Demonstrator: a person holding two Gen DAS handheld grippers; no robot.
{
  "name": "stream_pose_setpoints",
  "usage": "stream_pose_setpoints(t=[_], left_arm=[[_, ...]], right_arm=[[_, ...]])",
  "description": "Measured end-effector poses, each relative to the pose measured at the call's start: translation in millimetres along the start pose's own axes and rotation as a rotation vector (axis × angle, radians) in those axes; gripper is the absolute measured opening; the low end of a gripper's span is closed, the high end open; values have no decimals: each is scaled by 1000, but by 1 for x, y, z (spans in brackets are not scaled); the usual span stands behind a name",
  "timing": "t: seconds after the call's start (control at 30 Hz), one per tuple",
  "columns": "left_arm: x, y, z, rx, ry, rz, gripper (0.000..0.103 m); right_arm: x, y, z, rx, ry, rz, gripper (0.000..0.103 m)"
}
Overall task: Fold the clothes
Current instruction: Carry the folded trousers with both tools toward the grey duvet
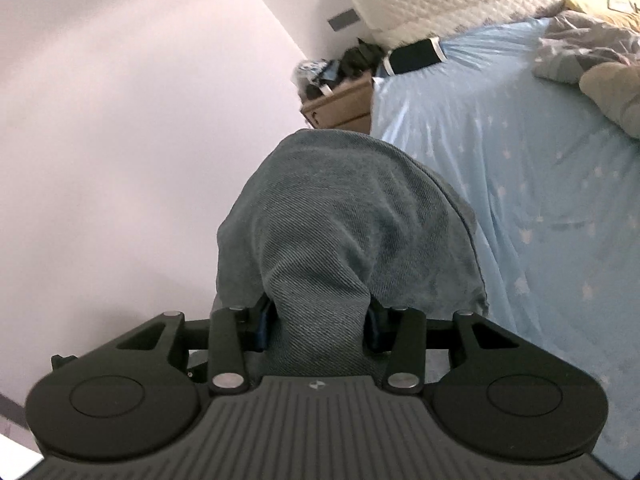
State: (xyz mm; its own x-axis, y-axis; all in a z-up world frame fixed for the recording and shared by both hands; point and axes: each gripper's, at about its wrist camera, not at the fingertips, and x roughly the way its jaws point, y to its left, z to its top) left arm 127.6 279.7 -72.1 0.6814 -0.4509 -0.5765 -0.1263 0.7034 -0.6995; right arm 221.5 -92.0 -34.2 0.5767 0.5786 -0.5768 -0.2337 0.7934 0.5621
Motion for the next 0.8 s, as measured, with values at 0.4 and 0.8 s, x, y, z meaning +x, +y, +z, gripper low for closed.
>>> stream_pose_setpoints(t=[0.4, 0.8], left_arm=[[55, -98, -91, -39, 19, -3, 23], [185, -238, -166, 144, 219, -131, 23]], right_arm=[[-73, -91, 9, 32, -18, 51, 45], [-197, -220, -6, 174, -178, -125, 45]])
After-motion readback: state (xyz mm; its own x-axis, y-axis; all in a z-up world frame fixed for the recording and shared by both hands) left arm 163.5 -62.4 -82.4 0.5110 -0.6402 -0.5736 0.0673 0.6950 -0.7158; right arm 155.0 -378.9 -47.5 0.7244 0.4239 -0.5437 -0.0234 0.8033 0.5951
